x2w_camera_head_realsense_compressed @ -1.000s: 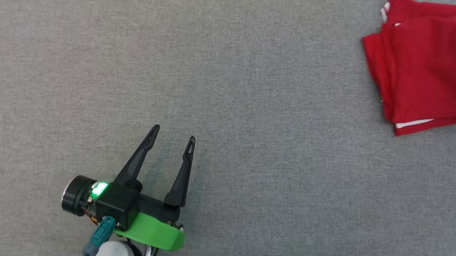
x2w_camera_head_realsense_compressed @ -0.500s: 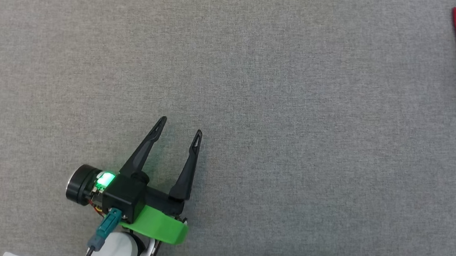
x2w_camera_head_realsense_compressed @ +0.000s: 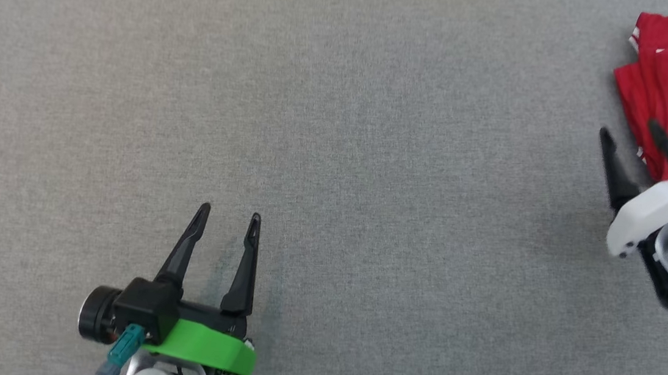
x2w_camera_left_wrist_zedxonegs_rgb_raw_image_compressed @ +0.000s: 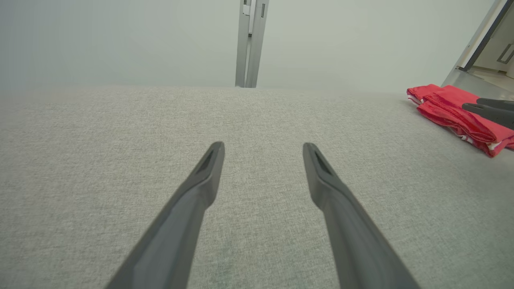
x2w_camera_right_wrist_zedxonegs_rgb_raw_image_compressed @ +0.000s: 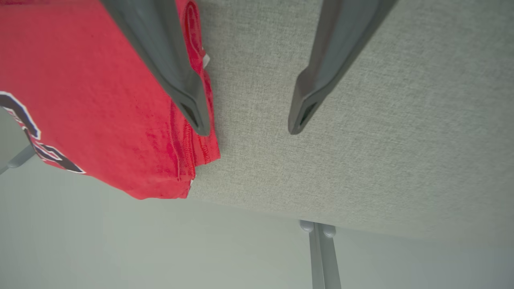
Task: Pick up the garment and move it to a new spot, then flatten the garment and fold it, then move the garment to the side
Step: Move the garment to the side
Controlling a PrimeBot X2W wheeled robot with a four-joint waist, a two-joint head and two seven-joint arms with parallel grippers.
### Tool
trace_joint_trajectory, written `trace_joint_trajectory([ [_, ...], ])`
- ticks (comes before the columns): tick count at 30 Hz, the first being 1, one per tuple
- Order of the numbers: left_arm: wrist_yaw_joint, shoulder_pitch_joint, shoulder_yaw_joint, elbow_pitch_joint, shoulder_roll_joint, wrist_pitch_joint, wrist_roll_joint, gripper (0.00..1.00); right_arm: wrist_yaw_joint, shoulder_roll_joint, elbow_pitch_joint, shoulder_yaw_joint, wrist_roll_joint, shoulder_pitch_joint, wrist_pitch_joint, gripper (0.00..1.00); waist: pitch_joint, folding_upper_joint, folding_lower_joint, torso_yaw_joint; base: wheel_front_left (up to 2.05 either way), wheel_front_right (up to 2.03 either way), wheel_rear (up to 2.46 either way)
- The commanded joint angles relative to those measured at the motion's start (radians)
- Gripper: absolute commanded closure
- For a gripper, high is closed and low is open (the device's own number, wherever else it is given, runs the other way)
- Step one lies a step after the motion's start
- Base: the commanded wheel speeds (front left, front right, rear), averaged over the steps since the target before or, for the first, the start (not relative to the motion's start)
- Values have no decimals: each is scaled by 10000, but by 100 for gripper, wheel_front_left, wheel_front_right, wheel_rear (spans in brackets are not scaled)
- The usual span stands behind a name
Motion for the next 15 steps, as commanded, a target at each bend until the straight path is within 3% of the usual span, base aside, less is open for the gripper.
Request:
trace_joint_trajectory([
  [1,21,271,103,43,40,0,-200,0,-19,103,-79,62,7,402,-83,0,-1257,0,-1,159,0,0,0],
  [6,-30,913,472,111,40,0,-494,0,-18,910,-1083,-581,-313,1874,-105,0,-2257,0,-1,238,0,0,0],
  [15,532,1796,1207,-141,38,0,-209,0,-18,2828,-4219,-2570,-1794,4726,-108,0,-3209,0,-1,133,0,0,0],
])
